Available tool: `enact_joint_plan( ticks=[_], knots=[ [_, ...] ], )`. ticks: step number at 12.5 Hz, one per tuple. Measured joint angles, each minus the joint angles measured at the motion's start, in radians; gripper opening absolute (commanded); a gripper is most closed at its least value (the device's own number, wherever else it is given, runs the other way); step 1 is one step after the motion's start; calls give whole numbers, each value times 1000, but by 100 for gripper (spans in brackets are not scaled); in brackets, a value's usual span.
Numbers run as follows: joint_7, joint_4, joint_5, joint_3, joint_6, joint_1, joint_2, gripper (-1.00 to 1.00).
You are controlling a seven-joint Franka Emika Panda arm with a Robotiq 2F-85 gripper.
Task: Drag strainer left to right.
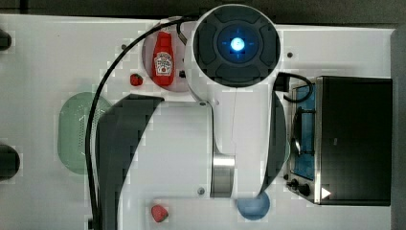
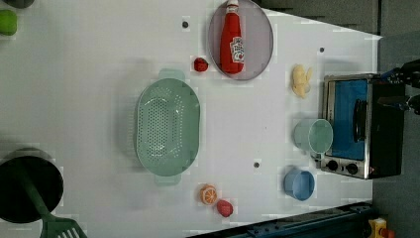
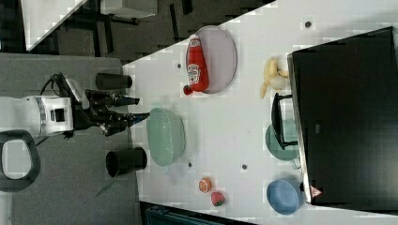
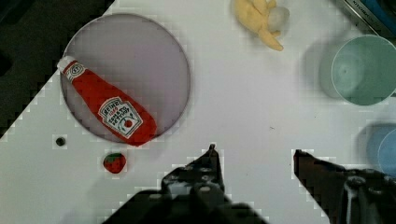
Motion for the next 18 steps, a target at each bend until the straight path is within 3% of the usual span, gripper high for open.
enact_joint_plan(
  ticks=[2, 3, 5, 8, 12, 16, 18],
  knots=[
    [9, -158, -29, -30, -219, 24, -179, 81],
    [11, -190, -30, -43, -249, 30, -268, 100],
    [11, -164, -12, -41, -232, 21, -392, 100],
    [13, -68, -9, 22, -200, 17, -431, 100],
    [99, -86, 18, 249, -41, 39, -274, 100],
    [428, -159, 47, 514, 91, 76, 15, 100],
    [632, -168, 4, 589, 164, 101, 132, 100]
  ],
)
